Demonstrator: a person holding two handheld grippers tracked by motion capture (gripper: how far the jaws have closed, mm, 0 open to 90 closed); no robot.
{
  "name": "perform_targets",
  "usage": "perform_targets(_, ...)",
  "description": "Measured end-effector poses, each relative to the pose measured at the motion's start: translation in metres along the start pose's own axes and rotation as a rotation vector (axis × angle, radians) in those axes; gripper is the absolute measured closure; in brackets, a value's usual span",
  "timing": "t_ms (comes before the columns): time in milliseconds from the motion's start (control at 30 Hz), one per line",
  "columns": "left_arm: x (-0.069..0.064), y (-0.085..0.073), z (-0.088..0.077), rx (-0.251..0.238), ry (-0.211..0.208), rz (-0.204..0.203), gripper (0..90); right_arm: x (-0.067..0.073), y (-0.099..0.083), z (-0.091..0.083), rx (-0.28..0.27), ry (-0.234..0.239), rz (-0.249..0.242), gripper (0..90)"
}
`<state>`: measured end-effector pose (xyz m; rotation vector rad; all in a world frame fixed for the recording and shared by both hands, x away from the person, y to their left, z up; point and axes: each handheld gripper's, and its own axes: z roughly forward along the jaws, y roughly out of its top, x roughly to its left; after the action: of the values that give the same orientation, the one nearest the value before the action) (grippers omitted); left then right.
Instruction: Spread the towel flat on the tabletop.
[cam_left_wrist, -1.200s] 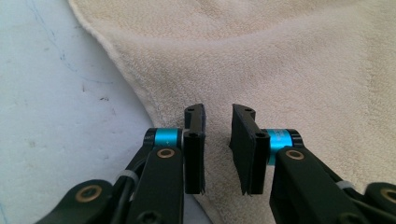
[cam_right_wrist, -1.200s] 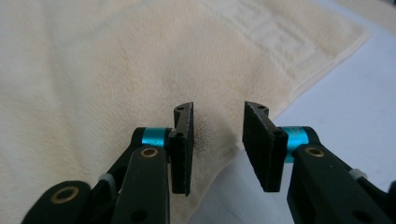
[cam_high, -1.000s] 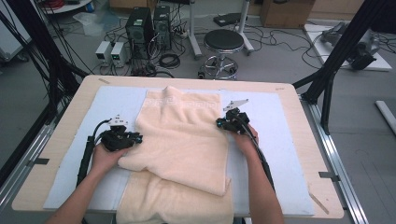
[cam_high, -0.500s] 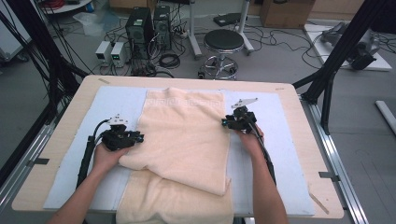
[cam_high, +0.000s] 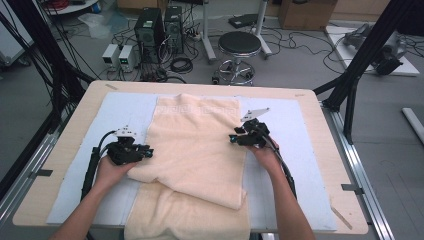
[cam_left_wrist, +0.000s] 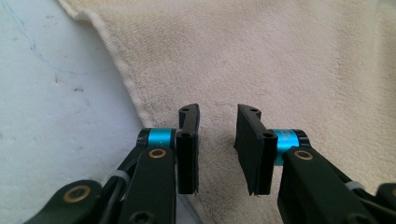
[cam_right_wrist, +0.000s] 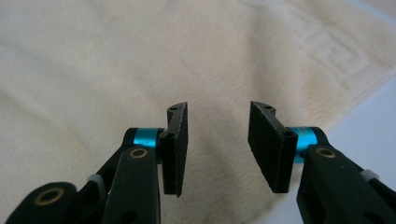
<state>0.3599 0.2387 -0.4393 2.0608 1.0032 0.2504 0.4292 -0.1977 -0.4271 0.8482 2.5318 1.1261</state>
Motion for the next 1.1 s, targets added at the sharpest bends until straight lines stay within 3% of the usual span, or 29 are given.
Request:
perform_targets(100, -0.002, -0.003, -0.005, 0.018, -0.017, 0.009, 69.7, 0.006, -0.006, 0.008, 0.051, 0.016, -0.009, 57.0)
perform_targets(200, -0.002, -0.002, -0.009, 0.016, -0.026, 0.010, 68.3, 0.006, -0.007, 0.007, 0.046, 0.024, 0.017, 54.5)
perform_targets(367, -0.009, 0.001, -0.024, -0.109, -0.058, 0.043, 67.0, 0.017, 0.000, -0.007, -0.005, 0.065, -0.009, 50.3)
perform_targets(433, -0.015, 0.002, -0.031, -0.133, -0.077, 0.079, 66.0, 0.028, 0.004, -0.017, -0.042, 0.073, -0.047, 49.6)
perform_targets(567, -0.030, 0.002, -0.046, -0.165, -0.099, 0.143, 62.3, 0.046, 0.004, -0.033, -0.095, 0.105, -0.069, 45.4)
perform_targets(667, -0.040, -0.005, -0.059, -0.218, -0.127, 0.175, 59.7, 0.064, -0.004, -0.050, -0.154, 0.129, -0.081, 43.0)
perform_targets(833, -0.056, -0.025, -0.073, -0.224, -0.188, 0.215, 56.8, 0.096, -0.016, -0.069, -0.167, 0.157, -0.133, 42.0)
perform_targets(1100, -0.080, -0.047, -0.089, -0.217, -0.221, 0.277, 51.9, 0.141, -0.040, -0.082, -0.162, 0.201, -0.196, 41.8)
